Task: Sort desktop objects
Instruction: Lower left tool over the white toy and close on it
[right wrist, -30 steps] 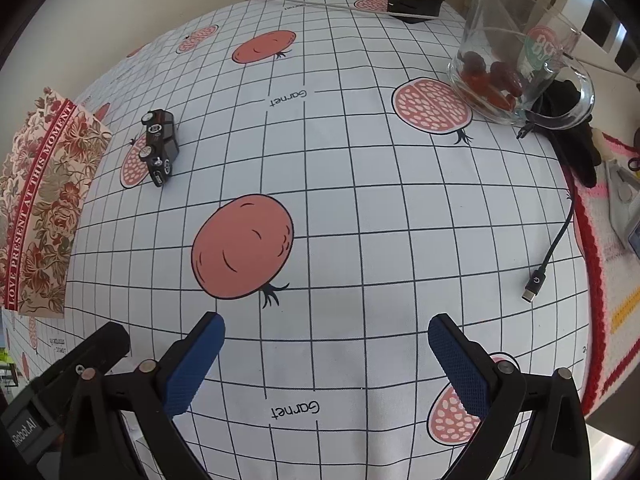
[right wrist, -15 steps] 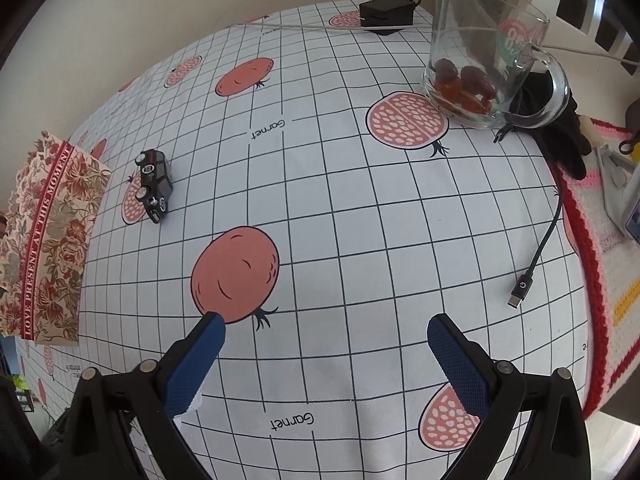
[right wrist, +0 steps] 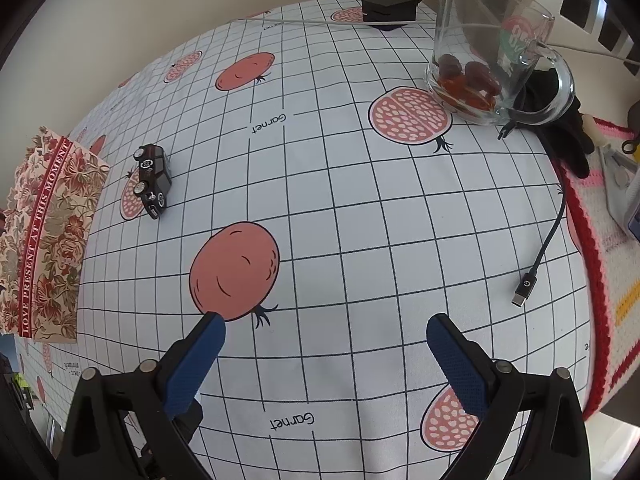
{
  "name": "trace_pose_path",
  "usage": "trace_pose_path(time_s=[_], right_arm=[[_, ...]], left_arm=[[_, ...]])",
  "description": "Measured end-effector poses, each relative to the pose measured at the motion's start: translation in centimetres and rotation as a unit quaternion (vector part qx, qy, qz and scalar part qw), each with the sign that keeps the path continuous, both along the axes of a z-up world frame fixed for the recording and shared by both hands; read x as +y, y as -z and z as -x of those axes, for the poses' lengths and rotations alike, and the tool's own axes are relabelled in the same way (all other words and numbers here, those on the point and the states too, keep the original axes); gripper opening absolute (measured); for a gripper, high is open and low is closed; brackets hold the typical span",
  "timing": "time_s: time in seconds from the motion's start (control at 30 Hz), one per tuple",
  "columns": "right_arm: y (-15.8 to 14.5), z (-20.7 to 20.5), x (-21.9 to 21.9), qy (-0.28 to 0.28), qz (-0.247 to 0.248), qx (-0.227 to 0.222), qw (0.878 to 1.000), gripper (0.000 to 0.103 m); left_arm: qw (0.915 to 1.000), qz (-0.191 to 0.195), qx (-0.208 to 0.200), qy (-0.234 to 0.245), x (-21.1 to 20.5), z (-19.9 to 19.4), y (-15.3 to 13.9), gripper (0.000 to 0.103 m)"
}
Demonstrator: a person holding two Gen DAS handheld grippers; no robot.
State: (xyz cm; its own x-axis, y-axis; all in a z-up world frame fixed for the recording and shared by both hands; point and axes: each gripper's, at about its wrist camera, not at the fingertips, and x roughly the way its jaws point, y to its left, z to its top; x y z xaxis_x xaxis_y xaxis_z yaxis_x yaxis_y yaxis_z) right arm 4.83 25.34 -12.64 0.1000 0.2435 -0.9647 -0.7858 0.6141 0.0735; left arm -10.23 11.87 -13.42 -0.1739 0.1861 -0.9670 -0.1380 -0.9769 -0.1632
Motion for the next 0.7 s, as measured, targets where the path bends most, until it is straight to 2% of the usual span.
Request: trace_pose_path(time_s=[0.27, 0.4, 0.57, 0.7], right_arm=[[-0.4, 0.2, 0.1, 0.002, -0.001, -0.005, 1.0, 0.102], [-0.4, 0.5, 0.3, -0.001, 0.002, -0.005, 1.0, 0.102], [-0.6, 0.8, 0.4, -0.004, 0.003, -0.008, 1.0, 0.102], [-0.7, 0.9, 0.6, -0.006, 0.004, -0.009, 1.0, 0.102]], left_arm=[[0.9985, 0.041, 0.03, 0.02, 1.0, -0.8, 0.2, 0.102], [0.9958, 0.07, 0.053, 0.026, 1.5, -1.3, 0.3, 0.098], [0.9953, 0.069, 0.064, 0.023, 1.4, -1.3, 0.2, 0.097], [0.9949, 0.067, 0.072, 0.022, 1.1, -1.1, -0.1, 0.089]])
